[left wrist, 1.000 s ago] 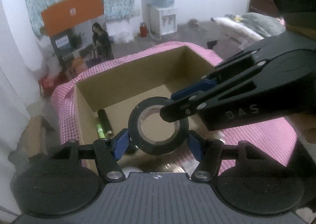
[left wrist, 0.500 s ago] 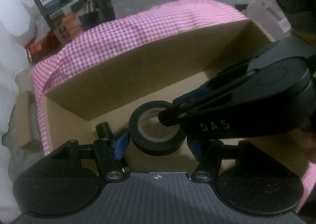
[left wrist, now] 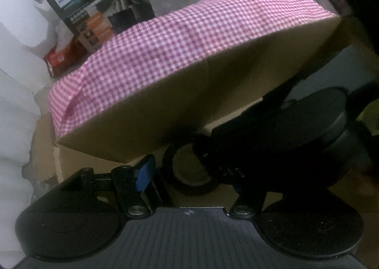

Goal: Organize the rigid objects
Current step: 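Lower the tape roll into the box and open the right gripper, then grasp the purple lid by its rim with the right gripper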

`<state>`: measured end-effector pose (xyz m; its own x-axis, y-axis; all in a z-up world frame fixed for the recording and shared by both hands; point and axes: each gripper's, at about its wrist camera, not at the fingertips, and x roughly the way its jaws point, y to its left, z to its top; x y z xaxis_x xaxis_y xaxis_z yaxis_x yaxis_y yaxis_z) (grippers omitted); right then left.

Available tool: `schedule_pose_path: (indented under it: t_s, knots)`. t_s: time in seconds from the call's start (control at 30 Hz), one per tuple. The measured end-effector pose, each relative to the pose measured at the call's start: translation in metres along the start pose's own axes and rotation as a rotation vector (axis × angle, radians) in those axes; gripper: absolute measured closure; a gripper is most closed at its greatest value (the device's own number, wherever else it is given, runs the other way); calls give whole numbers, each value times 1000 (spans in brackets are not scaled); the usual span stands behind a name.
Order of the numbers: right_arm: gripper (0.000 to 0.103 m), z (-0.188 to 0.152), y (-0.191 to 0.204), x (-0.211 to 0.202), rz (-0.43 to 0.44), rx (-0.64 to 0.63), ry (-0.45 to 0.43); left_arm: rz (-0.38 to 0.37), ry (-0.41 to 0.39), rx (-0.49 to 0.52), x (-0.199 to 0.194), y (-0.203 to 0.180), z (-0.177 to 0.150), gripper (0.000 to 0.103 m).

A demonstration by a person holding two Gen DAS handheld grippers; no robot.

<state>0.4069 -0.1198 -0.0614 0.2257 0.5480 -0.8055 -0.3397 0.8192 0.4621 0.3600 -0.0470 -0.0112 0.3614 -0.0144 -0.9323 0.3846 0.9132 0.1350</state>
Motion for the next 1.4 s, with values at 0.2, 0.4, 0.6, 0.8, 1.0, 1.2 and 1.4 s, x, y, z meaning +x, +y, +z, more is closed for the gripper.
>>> schedule_pose_path:
  t_s: [0.2, 0.4, 0.6, 0.8, 1.0, 1.2, 1.4]
  knots:
    - [79, -1, 3, -14, 13, 2, -38, -10, -49, -35, -19, 6, 1, 36]
    - [77, -19, 15, -82, 49, -13, -163, -66, -183, -70, -79, 10, -18, 34]
    - [37, -80, 39, -174, 53, -70, -371, -107, -337, -75, -153, 4, -65, 25]
    - [2, -183, 59, -240, 80, -116, -534, -141, -422, -126, -193, -5, -132, 0]
    - [0, -276, 68, -242, 133, -116, -577, -208, -404, -234, -182, -17, -210, 0]
    - [0, -313, 75, -202, 143, -62, -491, -214, -360, -341, -155, -16, -266, 0]
    - [3, -314, 84, -147, 119, -41, -329, -158, -357, -369, -127, -24, -294, 0]
